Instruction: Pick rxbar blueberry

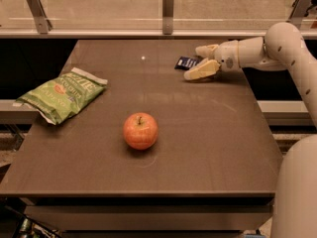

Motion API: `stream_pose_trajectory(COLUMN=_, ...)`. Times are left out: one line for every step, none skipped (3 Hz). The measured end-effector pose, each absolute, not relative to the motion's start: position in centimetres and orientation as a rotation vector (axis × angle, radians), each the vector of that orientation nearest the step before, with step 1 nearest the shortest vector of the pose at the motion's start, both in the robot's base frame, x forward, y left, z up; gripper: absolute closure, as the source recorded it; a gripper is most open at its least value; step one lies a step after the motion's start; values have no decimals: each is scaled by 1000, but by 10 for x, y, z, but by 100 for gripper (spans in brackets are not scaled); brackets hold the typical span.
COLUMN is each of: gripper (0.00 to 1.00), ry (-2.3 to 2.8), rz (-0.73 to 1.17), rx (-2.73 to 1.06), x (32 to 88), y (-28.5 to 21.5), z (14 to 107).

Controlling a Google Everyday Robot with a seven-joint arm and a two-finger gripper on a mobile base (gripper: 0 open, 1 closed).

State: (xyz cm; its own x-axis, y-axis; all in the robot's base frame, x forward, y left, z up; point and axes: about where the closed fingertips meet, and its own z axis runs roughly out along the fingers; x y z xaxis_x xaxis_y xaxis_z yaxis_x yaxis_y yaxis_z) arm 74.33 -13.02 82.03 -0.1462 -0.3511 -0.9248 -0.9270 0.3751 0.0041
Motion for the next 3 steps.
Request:
stream_pose_trajectory(gripper=41, ry=1695, rz=774, rx=-1144, x=744, y=-127, z=819)
stream_pose_trajectory(gripper=65, ry=1694, rz=780, rx=-1147, x=744, y=-123, z=818)
stream_pose_trajectory(gripper=87, ry=1693, rz=786, rx=-1150, x=744, y=-120, z=816)
